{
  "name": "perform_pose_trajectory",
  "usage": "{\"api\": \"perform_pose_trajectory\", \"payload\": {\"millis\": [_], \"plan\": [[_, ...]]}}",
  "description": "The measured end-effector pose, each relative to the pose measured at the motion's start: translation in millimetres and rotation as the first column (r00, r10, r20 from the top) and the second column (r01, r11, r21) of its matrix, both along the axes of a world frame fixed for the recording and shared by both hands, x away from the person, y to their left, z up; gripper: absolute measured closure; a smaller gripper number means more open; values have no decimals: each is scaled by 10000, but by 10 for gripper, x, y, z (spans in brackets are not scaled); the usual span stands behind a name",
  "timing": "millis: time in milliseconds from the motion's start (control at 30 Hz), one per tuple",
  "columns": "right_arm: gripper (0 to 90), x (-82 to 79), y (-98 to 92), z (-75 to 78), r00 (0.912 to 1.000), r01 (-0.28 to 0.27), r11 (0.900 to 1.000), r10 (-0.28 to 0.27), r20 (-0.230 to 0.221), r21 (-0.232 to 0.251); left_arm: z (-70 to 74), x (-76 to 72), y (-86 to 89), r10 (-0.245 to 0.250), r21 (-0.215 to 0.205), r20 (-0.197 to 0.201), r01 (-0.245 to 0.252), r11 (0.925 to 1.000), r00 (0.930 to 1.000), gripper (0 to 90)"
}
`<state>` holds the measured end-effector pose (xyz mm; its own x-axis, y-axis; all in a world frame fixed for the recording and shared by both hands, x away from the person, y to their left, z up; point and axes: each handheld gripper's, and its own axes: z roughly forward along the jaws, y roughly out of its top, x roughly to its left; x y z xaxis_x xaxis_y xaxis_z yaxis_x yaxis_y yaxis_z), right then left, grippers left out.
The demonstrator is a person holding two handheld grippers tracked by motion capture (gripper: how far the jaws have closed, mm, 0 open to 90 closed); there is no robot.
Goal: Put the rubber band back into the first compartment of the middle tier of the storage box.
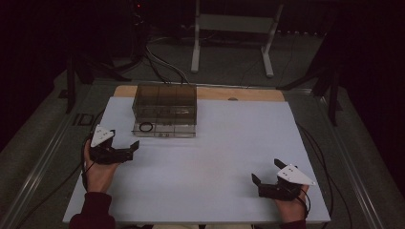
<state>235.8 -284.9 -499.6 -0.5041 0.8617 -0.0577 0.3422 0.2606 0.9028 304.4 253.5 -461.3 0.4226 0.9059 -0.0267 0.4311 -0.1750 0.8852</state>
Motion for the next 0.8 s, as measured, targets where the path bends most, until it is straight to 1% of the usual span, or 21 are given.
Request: {"api": "perform_pose_trajectory", "payload": {"millis": [133,267,433,567,667,800], "plan": [[14,-3,6,0,10000,-45,10000,45,-36,37,-60,-126,35,8,-47,102,-8,10000,9999,7],[14,-2,15,0,9999,-99,9999,99,-41,29,-132,-218,43,13,133,88,-14,9999,10000,6],[14,5,25,-6,9998,-192,9998,192,-109,32,-227,-337,53,-134,47,142,134,9999,9998,6],[14,15,25,-8,9996,-244,9996,246,-132,136,-275,-442,81,-99,-57,303,101,9999,9995,6],[14,25,19,-14,9994,-330,9991,333,-125,255,-303,-513,90,-64,-56,412,66,10000,9991,6],[14,33,16,-15,9992,-355,9987,361,-151,356,-333,-578,109,31,-159,415,-24,9999,9991,6]]}}
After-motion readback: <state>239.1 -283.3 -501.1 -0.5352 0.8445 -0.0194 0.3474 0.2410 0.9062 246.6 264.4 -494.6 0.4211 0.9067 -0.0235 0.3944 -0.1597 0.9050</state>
